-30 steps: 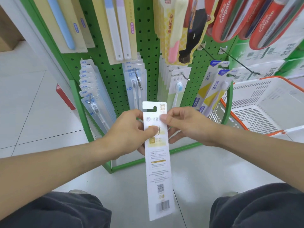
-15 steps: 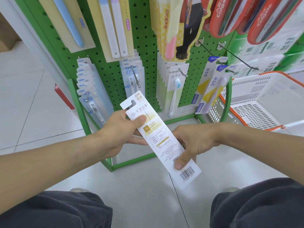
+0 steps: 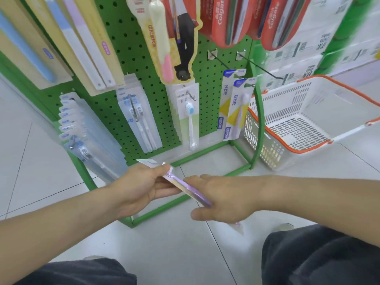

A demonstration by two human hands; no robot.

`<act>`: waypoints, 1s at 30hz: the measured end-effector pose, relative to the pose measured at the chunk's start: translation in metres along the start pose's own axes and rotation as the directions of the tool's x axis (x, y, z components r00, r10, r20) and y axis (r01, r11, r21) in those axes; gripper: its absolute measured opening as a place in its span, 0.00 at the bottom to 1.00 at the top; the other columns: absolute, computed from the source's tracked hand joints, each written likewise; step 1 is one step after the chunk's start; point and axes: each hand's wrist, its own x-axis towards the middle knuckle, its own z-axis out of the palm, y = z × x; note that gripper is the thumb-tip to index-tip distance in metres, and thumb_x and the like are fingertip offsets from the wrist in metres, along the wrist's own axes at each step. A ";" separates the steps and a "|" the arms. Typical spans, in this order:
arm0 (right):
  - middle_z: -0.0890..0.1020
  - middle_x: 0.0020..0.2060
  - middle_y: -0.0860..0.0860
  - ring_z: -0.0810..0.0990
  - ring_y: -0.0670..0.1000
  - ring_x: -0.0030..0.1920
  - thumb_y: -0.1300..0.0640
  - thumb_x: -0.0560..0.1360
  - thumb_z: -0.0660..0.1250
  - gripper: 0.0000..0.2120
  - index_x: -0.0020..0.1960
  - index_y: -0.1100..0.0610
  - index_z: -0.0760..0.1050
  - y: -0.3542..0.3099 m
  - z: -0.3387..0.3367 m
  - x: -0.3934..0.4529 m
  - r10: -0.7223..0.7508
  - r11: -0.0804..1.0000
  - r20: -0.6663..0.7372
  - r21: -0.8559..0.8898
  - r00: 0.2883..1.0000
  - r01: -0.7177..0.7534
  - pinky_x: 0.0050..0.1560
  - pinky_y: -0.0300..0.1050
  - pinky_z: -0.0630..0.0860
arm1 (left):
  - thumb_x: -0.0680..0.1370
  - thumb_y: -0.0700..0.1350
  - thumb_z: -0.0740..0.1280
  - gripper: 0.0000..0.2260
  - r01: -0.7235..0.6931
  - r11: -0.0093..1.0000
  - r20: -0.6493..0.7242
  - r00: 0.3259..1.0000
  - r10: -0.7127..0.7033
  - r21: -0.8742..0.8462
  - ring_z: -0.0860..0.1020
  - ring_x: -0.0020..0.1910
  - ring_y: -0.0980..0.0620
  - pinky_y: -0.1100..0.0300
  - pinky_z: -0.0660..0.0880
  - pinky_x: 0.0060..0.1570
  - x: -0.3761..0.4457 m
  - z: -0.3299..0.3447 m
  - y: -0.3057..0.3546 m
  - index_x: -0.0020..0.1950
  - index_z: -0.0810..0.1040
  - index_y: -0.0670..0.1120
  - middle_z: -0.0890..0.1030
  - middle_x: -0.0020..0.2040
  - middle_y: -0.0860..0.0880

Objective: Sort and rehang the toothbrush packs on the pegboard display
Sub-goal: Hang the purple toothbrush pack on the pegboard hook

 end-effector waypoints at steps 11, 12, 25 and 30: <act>0.79 0.47 0.45 0.78 0.47 0.43 0.32 0.61 0.79 0.32 0.53 0.46 0.69 0.054 -0.013 -0.066 0.351 0.872 -0.154 0.414 0.924 -0.263 0.45 0.47 0.76 | 0.82 0.48 0.66 0.14 0.057 0.968 -0.026 0.998 -0.052 0.244 0.86 0.34 0.50 0.63 0.80 0.30 0.037 0.062 0.005 0.51 0.82 0.37 0.86 0.40 0.40; 0.79 0.48 0.46 0.78 0.47 0.42 0.34 0.63 0.80 0.30 0.54 0.46 0.70 0.063 -0.014 -0.075 0.350 0.856 -0.139 0.449 0.926 -0.256 0.45 0.47 0.77 | 0.82 0.48 0.65 0.14 0.058 0.969 -0.020 0.998 -0.054 0.242 0.85 0.33 0.50 0.63 0.80 0.29 0.042 0.070 0.006 0.51 0.82 0.37 0.86 0.39 0.41; 0.83 0.43 0.43 0.81 0.50 0.44 0.54 0.73 0.76 0.08 0.47 0.41 0.83 0.245 -0.024 -0.184 0.574 0.783 -0.438 0.542 0.692 -0.305 0.44 0.47 0.76 | 0.86 0.56 0.54 0.21 -0.283 0.808 0.173 0.959 0.225 0.516 0.77 0.22 0.46 0.62 0.68 0.22 0.162 0.230 -0.053 0.43 0.72 0.42 0.81 0.31 0.45; 0.81 0.42 0.47 0.79 0.50 0.39 0.55 0.78 0.70 0.04 0.53 0.50 0.81 0.316 -0.031 -0.148 0.639 0.769 -0.650 0.534 0.411 -0.352 0.36 0.39 0.71 | 0.83 0.53 0.62 0.11 -0.543 0.046 0.421 0.698 0.580 0.838 0.77 0.57 0.46 0.49 0.72 0.58 0.247 0.262 -0.070 0.54 0.77 0.47 0.81 0.55 0.49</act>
